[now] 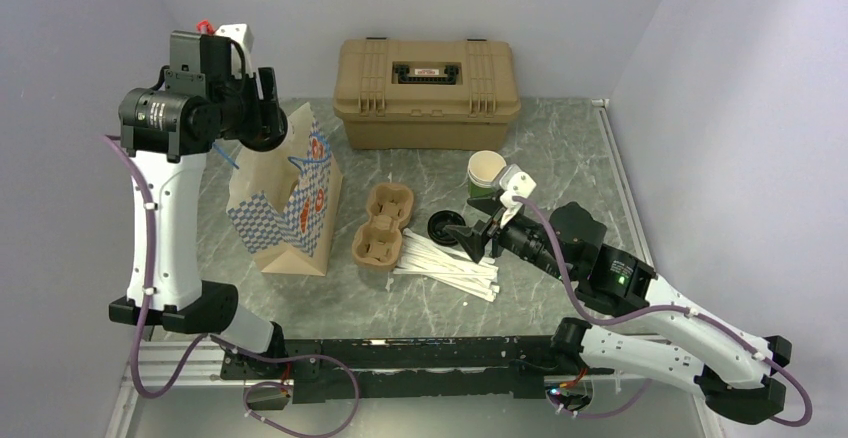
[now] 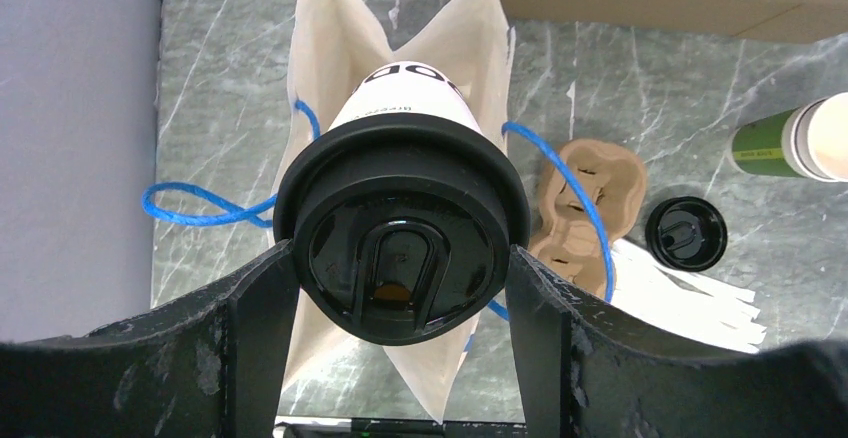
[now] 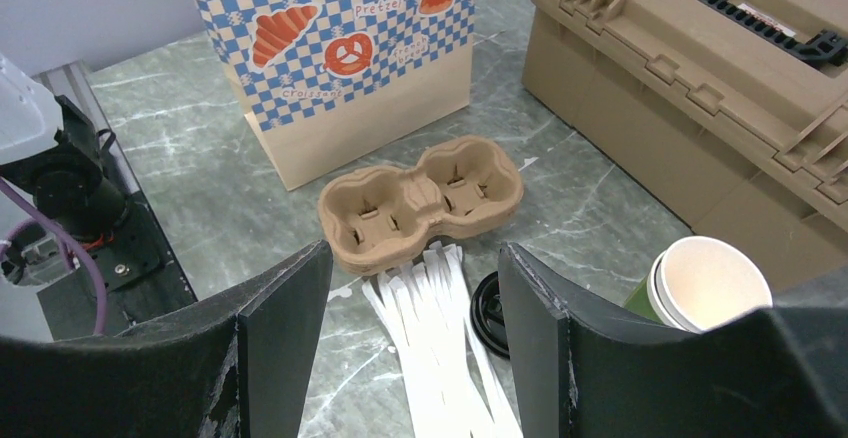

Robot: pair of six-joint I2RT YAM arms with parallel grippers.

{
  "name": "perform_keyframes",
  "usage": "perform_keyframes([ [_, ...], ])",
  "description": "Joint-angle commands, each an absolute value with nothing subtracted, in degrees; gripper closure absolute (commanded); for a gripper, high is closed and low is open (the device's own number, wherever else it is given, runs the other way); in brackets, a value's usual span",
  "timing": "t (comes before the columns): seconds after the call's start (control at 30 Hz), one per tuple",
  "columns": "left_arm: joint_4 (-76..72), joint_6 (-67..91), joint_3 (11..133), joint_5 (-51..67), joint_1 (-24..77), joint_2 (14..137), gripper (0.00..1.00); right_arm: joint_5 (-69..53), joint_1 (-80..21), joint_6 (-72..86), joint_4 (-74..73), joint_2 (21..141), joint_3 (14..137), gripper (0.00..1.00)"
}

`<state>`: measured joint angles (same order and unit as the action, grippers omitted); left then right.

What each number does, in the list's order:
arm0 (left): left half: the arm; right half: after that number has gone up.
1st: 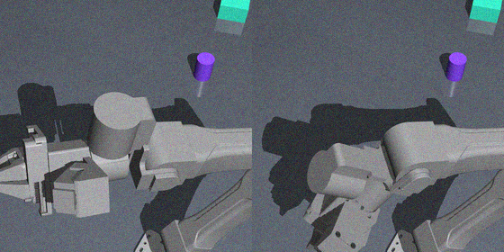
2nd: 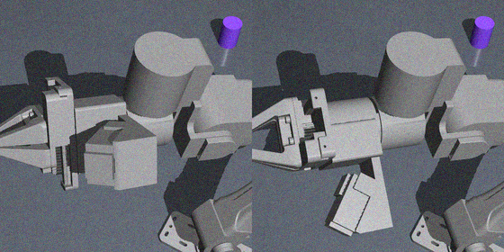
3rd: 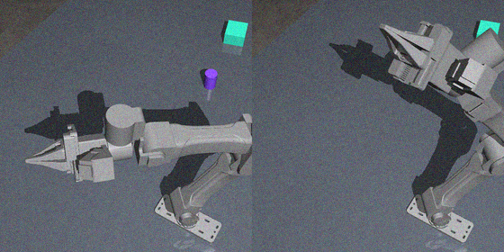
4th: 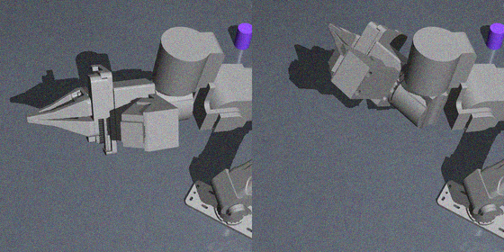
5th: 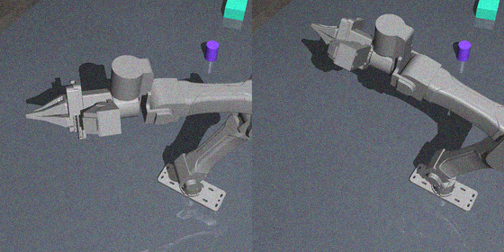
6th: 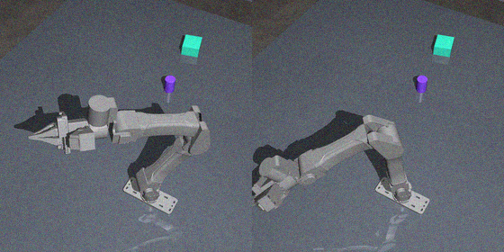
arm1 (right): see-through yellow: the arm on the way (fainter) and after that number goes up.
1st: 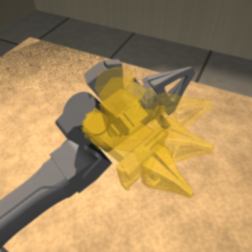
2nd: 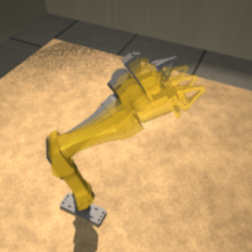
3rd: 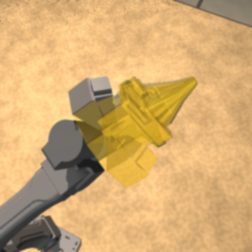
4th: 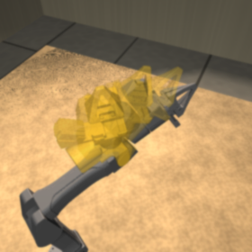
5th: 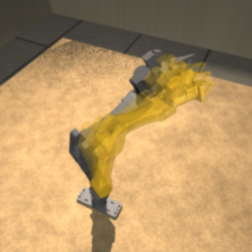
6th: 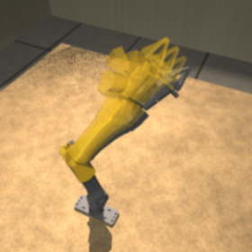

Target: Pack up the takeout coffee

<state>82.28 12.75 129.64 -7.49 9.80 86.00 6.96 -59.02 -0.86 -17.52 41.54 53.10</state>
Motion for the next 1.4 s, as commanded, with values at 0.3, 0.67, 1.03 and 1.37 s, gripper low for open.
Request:
perform_keyframes([
  [0.3,85.9,15.3,121.7,-5.9,9.9,84.6,0.91,6.5,-59.1,-0.1,-15.6,41.2,52.6,0.35],
  [0.67,83.6,15.7,112.6,-4.6,9.9,85.2,0.96,6.5,-59.0,-0.1,-15.7,40.6,52.5,0.35],
  [1.03,79.4,13.2,107.0,-2.9,8.7,88.2,0.99,7.1,-59.1,-0.1,-15.6,40.4,52.1,0.35],
  [1.37,75.9,12.0,98.5,-0.5,5.5,87.7,1.0,7.1,-59.1,-0.1,-15.6,40.9,52.0,0.35],
])
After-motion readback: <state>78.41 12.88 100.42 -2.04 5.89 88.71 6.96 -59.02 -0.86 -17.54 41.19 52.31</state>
